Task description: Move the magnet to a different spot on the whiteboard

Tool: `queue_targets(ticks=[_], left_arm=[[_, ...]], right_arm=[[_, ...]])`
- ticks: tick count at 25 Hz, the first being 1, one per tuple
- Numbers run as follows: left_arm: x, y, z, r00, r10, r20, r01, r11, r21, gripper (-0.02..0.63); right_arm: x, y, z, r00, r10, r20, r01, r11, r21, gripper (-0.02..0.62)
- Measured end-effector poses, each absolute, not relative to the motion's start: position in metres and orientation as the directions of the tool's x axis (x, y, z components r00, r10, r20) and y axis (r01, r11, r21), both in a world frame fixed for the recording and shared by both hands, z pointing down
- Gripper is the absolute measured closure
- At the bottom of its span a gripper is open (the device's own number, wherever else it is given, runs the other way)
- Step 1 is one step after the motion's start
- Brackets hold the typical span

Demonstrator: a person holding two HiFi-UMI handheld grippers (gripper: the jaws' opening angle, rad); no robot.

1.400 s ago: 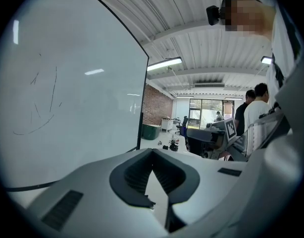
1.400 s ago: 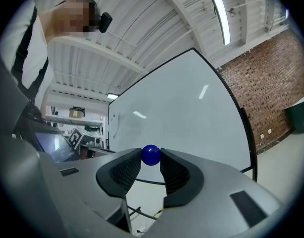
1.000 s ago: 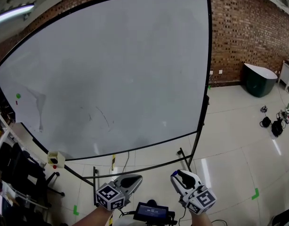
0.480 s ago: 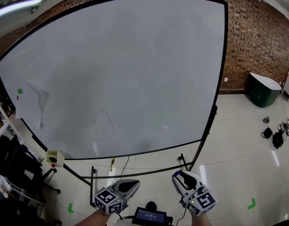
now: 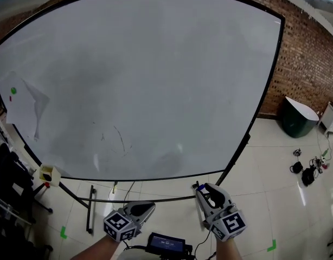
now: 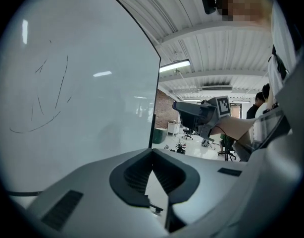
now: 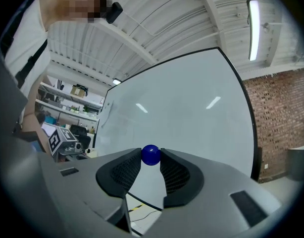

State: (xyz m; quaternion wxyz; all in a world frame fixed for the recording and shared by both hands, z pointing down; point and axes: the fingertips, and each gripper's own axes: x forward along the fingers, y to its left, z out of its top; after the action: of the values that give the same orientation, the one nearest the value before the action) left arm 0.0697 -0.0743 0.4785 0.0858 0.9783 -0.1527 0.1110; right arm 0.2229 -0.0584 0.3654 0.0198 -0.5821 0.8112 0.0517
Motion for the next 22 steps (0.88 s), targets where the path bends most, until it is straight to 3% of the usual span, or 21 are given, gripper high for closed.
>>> queue_targets(ticks=[14,22], left_arm=[[0.058,-0.146,0.479,0.917,-0.347,0.197,-0.377,-0.916,0.139,0.586],[0.047,-0.177,0.479,0.916,-0.364,0.169,-0.389,-0.908,0.152,0.584]], right_arm=[[0.230,-0.158,0.315,-0.295,-0.955,0.034,-0.894,0.289,0.344,0.443],[0.226,-0.220,0.288,-0.283,-0.959,-0.005,-0.874,0.255,0.413,0.443]])
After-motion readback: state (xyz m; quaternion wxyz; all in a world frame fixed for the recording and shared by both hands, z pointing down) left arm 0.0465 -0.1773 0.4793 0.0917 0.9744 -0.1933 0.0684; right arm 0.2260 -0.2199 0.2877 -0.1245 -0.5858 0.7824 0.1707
